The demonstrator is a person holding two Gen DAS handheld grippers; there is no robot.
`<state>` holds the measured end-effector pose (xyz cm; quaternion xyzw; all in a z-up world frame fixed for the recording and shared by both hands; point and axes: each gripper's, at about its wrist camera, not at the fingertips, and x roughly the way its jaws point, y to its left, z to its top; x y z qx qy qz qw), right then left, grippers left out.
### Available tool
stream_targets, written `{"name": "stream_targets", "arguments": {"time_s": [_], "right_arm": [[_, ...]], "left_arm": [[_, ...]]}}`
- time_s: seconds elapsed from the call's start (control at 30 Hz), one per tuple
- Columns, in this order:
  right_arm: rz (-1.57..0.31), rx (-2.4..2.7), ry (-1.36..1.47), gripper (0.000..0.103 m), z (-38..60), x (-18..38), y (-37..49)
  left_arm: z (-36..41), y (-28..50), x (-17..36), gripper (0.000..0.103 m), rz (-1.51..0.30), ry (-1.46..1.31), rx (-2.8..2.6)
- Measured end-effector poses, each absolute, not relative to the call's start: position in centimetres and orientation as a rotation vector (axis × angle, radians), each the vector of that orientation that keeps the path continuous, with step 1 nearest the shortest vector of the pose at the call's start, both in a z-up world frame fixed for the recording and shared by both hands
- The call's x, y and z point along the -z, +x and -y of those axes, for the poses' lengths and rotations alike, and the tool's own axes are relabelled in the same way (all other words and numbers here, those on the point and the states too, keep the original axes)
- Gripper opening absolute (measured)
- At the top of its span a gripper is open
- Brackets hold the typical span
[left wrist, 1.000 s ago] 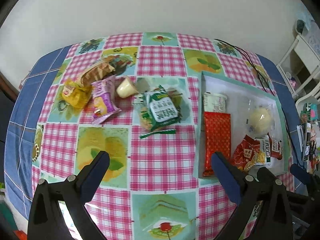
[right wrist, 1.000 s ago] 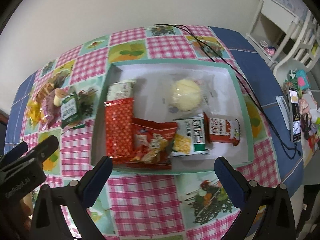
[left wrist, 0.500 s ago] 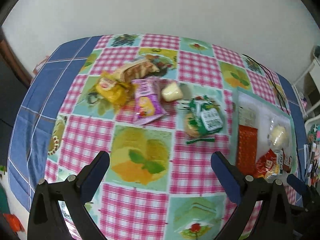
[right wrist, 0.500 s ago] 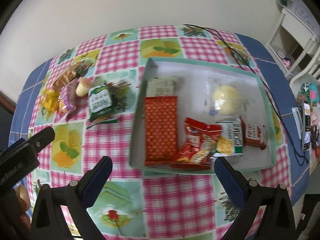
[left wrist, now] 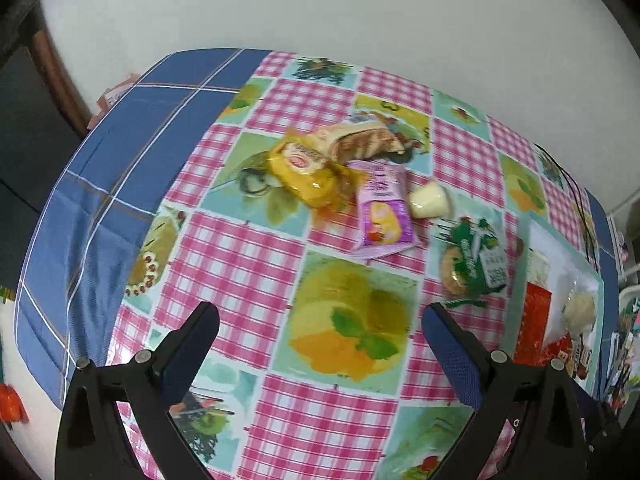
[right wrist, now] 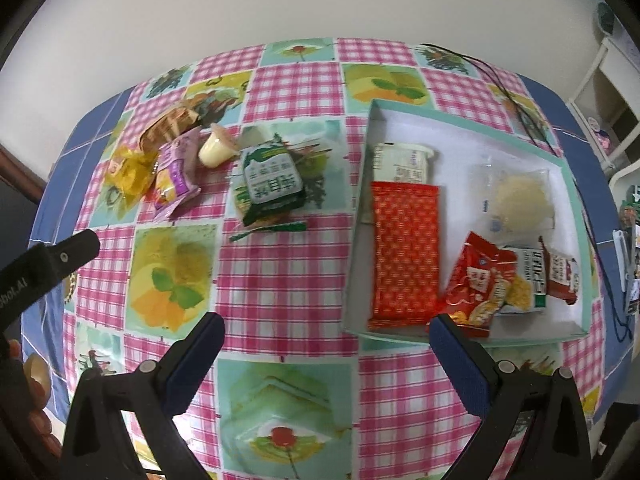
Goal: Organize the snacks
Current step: 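Withdraw both open tools from the tray back toward the snack pile, then grasp the green biscuit packet with the right tool while the left tool grasps the purple packet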
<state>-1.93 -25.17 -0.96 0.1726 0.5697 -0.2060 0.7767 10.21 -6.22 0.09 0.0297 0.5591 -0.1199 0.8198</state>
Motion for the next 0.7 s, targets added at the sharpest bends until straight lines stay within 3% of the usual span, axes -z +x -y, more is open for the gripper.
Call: {"name": "stream_targets", "arguments": {"time_s": [0.7], "right_arm": [[-1.144, 0.369, 0.386, 0.103, 24.1, 1.5, 1.5]], "left_arm": [[5.3, 12.1, 1.4, 0.101, -1.234, 0.034, 0.245]]}}
